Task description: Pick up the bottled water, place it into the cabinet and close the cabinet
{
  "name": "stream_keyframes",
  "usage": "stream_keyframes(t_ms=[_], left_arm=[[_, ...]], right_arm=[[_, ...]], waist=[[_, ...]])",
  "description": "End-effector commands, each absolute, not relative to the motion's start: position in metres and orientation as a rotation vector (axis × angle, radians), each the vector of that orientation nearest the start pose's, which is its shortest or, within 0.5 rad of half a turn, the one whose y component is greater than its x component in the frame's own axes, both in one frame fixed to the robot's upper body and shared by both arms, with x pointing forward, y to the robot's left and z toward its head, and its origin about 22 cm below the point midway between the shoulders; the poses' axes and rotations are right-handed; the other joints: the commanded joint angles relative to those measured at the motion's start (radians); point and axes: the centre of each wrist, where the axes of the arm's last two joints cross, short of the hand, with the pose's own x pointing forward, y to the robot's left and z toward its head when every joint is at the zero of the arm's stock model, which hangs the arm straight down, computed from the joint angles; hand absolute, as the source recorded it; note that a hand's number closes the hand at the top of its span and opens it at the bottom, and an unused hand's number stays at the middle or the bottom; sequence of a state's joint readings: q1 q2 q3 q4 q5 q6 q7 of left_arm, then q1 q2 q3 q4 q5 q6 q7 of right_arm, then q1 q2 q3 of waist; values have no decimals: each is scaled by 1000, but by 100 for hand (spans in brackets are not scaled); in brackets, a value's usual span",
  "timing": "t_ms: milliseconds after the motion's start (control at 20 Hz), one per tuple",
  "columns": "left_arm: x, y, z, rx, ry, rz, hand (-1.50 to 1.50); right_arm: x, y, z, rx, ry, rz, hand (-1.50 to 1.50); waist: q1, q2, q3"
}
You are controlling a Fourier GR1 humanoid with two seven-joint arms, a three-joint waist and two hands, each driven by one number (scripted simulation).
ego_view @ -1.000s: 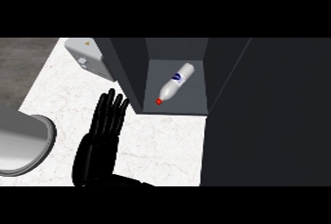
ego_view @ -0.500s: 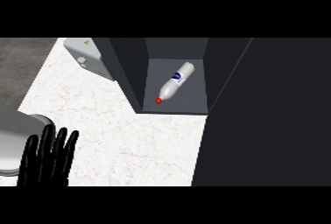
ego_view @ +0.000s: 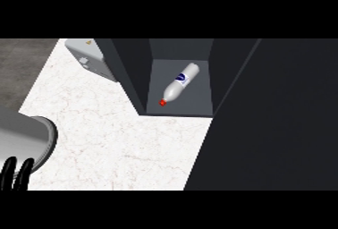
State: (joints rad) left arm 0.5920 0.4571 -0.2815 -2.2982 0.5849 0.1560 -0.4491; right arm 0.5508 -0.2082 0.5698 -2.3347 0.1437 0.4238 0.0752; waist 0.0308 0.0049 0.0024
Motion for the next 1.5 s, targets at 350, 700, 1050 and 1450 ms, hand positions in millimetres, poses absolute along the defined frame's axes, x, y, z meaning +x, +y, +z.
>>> stream_keyframes(t_ms=[350, 700, 1050, 1450], left_arm=[[68, 288, 91, -303, -1979, 221, -150], [64, 307, 102, -342, -2001, 217, -150], [54, 328, 97, -361, -1983, 196, -150], [47, 343, 97, -364, -1970, 217, -150]], right_arm=[[93, -123, 122, 762, -1652, 600, 150], [121, -118, 117, 727, -1641, 583, 150], [157, -126, 115, 705, -1624, 508, 150], [231, -127, 144, 758, -1623, 386, 150]], waist=[[24, -9, -6], [45, 3, -6], [56, 4, -5], [49, 6, -4]])
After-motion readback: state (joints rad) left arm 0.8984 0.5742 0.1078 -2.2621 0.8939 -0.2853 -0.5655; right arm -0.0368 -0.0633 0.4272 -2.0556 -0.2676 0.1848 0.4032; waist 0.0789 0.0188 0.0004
